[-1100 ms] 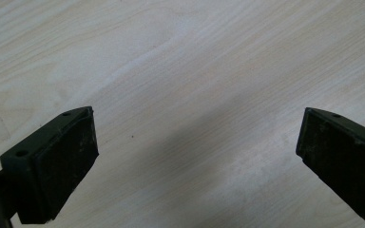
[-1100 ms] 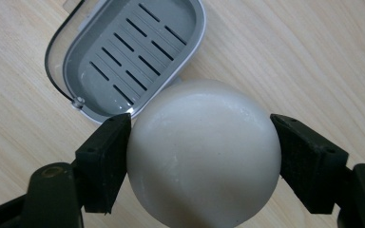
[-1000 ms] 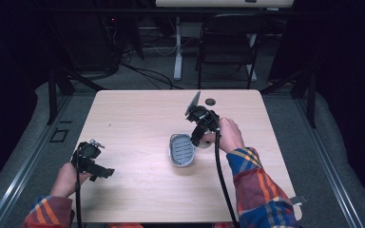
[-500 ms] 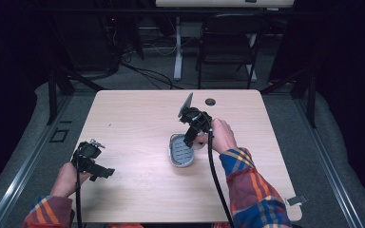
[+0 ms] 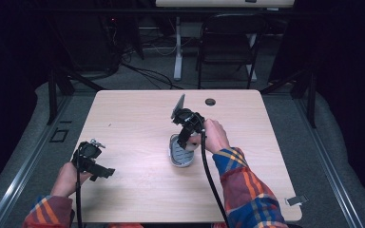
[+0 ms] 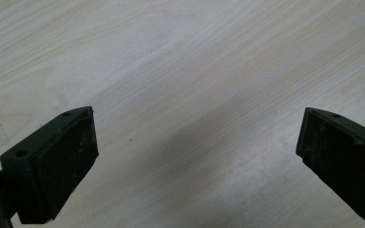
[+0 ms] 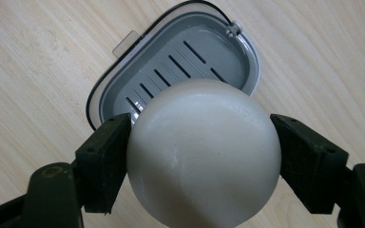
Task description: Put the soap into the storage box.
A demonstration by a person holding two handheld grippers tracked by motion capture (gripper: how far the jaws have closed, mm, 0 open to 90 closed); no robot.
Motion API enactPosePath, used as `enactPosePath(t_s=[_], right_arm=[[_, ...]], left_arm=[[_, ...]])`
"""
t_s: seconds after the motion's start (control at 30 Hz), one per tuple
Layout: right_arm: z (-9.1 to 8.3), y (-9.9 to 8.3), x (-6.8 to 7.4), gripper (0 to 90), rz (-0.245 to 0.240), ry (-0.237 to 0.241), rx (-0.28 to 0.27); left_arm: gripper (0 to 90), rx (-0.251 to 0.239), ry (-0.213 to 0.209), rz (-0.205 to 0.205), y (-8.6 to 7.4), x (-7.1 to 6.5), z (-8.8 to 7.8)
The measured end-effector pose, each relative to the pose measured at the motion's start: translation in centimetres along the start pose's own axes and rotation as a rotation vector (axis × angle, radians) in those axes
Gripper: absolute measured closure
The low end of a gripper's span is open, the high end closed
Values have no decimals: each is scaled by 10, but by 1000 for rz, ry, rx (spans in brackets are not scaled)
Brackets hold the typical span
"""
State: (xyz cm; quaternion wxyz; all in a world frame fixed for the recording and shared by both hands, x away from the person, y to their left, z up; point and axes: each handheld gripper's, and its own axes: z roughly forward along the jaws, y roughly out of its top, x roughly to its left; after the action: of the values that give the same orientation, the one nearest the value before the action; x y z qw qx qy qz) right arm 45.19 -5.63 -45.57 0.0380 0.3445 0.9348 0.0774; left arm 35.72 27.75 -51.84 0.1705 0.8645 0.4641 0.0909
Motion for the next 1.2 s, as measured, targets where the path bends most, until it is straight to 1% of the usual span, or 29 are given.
enactPosePath(t_s=[0.2,0.23,0.3,0.33,0.37,0.4,0.43,0.47,0.53,0.6,0.7,0.87,1.07,1.2], right_arm=[[6,5,3,242,-9,10,0],[7,6,4,242,-5,15,9],[9,8,5,242,-4,21,4],[10,9,5,242,-12,19,7],[11,10,7,242,-5,28,3],[12,11,7,242,-11,23,2],[13,12,8,242,-9,26,16],[14,12,8,242,-8,28,9],[15,14,9,242,-5,32,17],[17,15,9,242,-9,33,10],[19,16,9,242,-7,36,19],[25,16,8,242,7,47,8],[34,16,7,241,16,57,21],[38,16,7,241,14,53,28]], left_arm=[[0,1,-2,1,0,0,0],[0,1,-3,1,0,0,0],[0,0,-4,2,0,0,0],[0,1,-4,3,0,0,0],[0,1,-3,3,1,0,0],[0,1,-4,3,0,0,0],[0,1,-4,3,0,0,0],[0,1,-4,3,0,0,0],[0,2,-4,4,1,0,0],[0,0,-4,4,1,0,0],[0,0,-5,5,1,0,0],[0,1,-4,8,1,0,0],[0,2,-3,9,1,0,0],[0,2,-4,10,1,0,0]])
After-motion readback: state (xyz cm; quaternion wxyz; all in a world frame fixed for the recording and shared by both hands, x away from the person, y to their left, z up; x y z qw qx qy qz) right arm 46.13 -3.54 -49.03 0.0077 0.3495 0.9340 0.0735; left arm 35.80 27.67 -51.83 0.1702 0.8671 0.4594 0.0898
